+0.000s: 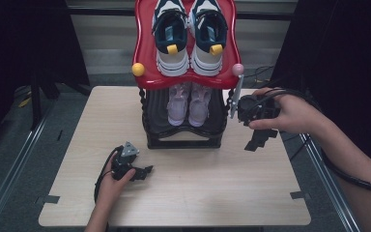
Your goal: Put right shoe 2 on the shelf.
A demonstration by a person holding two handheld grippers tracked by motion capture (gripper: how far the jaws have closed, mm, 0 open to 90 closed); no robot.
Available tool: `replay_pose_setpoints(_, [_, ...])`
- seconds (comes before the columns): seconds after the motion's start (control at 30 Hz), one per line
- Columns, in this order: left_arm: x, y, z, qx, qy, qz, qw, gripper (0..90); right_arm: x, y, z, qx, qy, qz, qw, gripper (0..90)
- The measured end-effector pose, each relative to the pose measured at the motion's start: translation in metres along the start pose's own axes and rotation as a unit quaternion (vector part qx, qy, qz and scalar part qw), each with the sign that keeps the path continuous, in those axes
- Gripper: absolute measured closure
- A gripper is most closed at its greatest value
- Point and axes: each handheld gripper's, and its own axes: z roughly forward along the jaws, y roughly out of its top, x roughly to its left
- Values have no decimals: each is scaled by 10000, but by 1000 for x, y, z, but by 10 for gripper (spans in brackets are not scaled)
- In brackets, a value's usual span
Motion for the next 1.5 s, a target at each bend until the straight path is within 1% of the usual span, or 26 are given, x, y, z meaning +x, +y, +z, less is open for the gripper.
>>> replay_pose_setpoints(0.03, [0, 0, 0, 0, 0, 2, 10000, 139, 0, 0, 2, -35, -3, -18, 10000, 196])
replay_pose_setpoints(0.07, [0, 0, 0, 0, 2, 1, 10000, 139, 1, -1, 4, -13, 25, 39, 10000, 196])
replay_pose_setpoints(0.17, [0, 0, 0, 0, 3, -1, 10000, 139, 0, -2, 11, -59, 19, -32, 10000, 196])
replay_pose_setpoints(0.23, [0, 0, 0, 1, 3, 2, 10000, 139, 0, -2, 16, -44, 37, -11, 10000, 196])
replay_pose_setpoints(0.27, [0, 0, 0, 0, 2, 0, 10000, 139, 1, -2, 19, 18, 42, 4, 10000, 196])
replay_pose_setpoints(0.3, [0, 0, 0, 1, 3, 1, 10000, 139, 2, -2, 21, 43, 86, 70, 9999, 196])
replay_pose_setpoints(0.37, [0, 0, 0, 1, 2, 1, 10000, 139, 1, -2, 26, 56, 106, 39, 9999, 196])
replay_pose_setpoints(0.43, [0, 0, 0, 1, 4, 1, 10000, 139, 2, -2, 30, 72, 124, 79, 9999, 196])
replay_pose_setpoints(0.6, [0, 0, 0, 1, 8, -2, 10000, 139, 1, -3, 42, 101, 146, 2, 9998, 196])
replay_pose_setpoints(0.63, [0, 0, 0, -2, 4, -4, 10000, 139, 1, -3, 45, 96, 179, 46, 9998, 196])
replay_pose_setpoints(0.67, [0, 0, 0, 4, 18, -4, 10000, 139, 1, -3, 48, 52, 168, -16, 9998, 196])
replay_pose_setpoints(0.7, [0, 0, 0, -3, 5, -4, 10000, 139, 2, -4, 51, 117, 214, 71, 9997, 196])
replay_pose_setpoints(0.8, [0, 0, 0, -1, 8, -4, 10000, 139, 2, -5, 60, 188, 267, 103, 9994, 196])
replay_pose_setpoints(0.87, [0, 0, 0, -1, 9, -4, 10000, 140, 2, -5, 66, 211, 254, 72, 9994, 196])
replay_pose_setpoints(0.9, [0, 0, 0, -3, 5, -4, 10000, 139, 2, -5, 69, 182, 265, 3, 9995, 196])
replay_pose_setpoints(0.93, [0, 0, 0, -2, 3, -3, 10000, 139, 3, -6, 71, 221, 289, 48, 9993, 196])
replay_pose_setpoints(1.0, [0, 0, 0, 1, 3, -1, 10000, 139, 2, -7, 75, 233, 298, 32, 9993, 196])
replay_pose_setpoints(1.03, [0, 0, 0, 2, 2, -1, 10000, 139, 2, -7, 77, 262, 321, 94, 9991, 196])
replay_pose_setpoints(1.07, [0, 0, 0, 3, 2, 1, 10000, 139, 1, -8, 80, 228, 294, 41, 9993, 196])
replay_pose_setpoints(1.2, [0, 0, 0, -11, 5, 0, 10000, 139, 2, -10, 89, 207, 337, 105, 9992, 196])
replay_pose_setpoints(1.23, [0, 0, 0, -11, 6, -2, 10000, 139, 1, -11, 93, 132, 353, 41, 9993, 196])
replay_pose_setpoints(1.27, [0, 0, 0, -11, 7, 0, 10000, 139, 1, -12, 95, 165, 362, 54, 9992, 196])
replay_pose_setpoints(1.4, [0, 0, 0, -14, 5, -1, 10000, 139, 1, -14, 106, 125, 392, 84, 9991, 196])
replay_pose_setpoints(1.43, [0, 0, 0, -13, 2, -1, 10000, 139, 0, -14, 109, 25, 407, 4, 9992, 196])
replay_pose_setpoints(1.47, [0, 0, 0, -14, 1, -2, 10000, 139, 1, -15, 111, 63, 435, 114, 9990, 196])
replay_pose_setpoints(1.5, [0, 0, 0, -14, -1, -3, 10000, 138, 0, -15, 113, 19, 450, 98, 9989, 196])
